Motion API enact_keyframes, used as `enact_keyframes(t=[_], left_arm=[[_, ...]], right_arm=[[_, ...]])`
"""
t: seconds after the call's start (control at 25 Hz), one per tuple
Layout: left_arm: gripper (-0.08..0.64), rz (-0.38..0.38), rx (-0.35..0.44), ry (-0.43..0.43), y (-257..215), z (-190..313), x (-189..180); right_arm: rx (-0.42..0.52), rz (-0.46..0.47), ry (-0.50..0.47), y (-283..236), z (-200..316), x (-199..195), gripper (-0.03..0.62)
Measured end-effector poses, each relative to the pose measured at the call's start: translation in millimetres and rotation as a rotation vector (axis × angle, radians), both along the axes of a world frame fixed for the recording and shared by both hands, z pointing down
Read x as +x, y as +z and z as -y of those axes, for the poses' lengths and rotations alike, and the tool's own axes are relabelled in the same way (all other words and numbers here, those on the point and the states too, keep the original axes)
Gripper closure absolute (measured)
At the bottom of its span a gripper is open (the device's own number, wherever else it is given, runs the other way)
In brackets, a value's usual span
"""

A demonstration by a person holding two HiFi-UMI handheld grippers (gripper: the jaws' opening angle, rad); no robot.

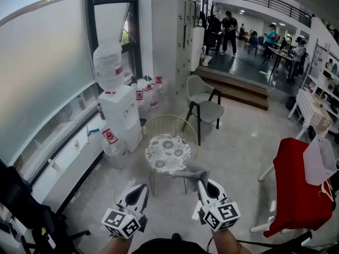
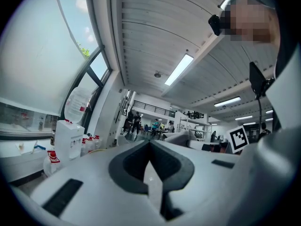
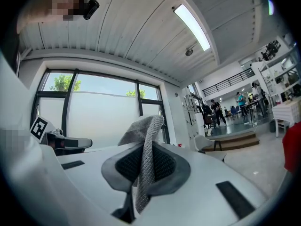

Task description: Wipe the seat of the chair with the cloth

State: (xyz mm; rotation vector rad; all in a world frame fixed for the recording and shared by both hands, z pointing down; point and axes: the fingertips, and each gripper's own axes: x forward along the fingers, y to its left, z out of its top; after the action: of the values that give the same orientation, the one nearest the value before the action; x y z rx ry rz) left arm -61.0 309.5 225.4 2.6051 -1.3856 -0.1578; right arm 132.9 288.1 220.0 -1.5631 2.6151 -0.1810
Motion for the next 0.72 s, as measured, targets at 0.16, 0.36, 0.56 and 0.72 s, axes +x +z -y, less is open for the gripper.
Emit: enact_keyframes(t=[0.16,0.36,0.56,0.72], left_arm=[[0.554,0.007,-0.002,-0.006,2,18,19],[0.552,0.009,-0.014,-0.027,3,40,35],[0.552,0.025,-0.029,-0.034,12,53,42],[0.554,0.031,-0.033,-0.033,12,69,40]], right_arm=[[-0.001,0.008,-0.013,3,19,19,0.566],[-0.008,0.002,-0.03,9,46,36,0.566],[-0.01,0.009,-0.032,14,61,45,0.566],[-0.024,0.012,-0.029,17,76,45,0.566]])
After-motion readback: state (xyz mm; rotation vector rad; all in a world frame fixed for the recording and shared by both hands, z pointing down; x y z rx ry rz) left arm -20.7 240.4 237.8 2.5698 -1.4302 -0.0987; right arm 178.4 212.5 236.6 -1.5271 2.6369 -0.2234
